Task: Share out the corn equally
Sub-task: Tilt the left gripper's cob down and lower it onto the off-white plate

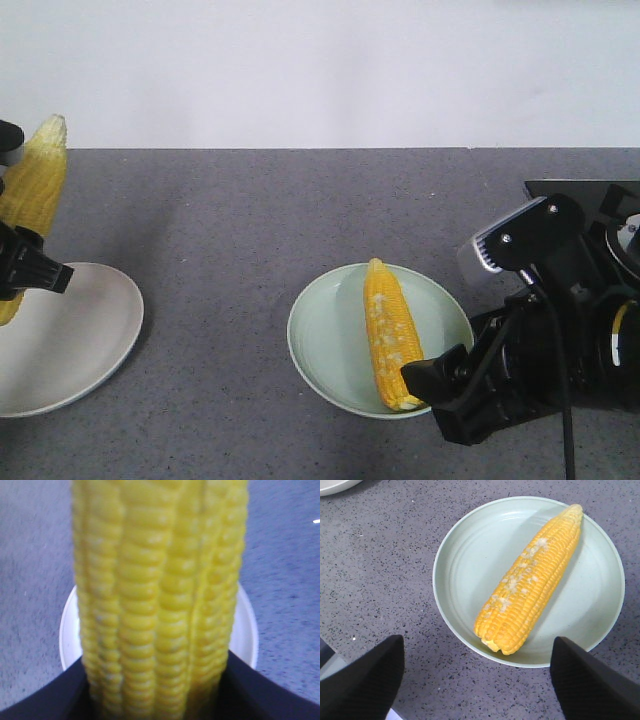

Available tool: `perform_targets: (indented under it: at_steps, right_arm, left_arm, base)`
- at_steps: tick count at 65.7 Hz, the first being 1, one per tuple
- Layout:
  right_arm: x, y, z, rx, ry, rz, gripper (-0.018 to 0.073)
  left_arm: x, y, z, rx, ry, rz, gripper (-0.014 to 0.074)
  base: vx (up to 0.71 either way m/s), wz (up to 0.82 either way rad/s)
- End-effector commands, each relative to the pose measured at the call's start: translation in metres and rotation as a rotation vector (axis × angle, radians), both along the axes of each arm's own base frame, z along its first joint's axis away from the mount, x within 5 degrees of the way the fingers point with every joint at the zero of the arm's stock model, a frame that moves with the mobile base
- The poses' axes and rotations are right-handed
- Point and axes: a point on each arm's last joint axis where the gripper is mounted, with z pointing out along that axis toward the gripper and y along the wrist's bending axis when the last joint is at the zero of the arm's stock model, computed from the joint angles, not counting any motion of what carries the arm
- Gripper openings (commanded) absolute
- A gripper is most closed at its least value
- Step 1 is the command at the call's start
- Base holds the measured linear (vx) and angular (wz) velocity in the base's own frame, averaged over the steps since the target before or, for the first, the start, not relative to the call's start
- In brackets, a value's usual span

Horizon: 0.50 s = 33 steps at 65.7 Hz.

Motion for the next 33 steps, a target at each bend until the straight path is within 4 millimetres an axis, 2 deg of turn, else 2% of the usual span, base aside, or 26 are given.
perform_targets:
  at_steps: [1, 13, 33]
  right_arm:
    - [0.001, 0.0, 0.015, 0.042, -0.08, 0.004, 0.0569]
    - [0.001, 0.0, 0.015, 0.042, -0.08, 0.004, 0.0569]
    - [0.001, 0.0, 0.015, 0.042, -0.08, 0.004, 0.0569]
  left_arm:
    - [0.011, 0.01, 0.004, -0.042, -0.027, 0.065, 0.0286]
    - [0.026, 0.019, -0.022, -0.071, 0.116, 0.128, 0.0286]
    - [0.046, 0.014, -0.053, -0.112, 0.227, 0.142, 0.0286]
  base:
    - [0.0, 0.0]
    - [0.0, 0.0]
    - [0.0, 0.0]
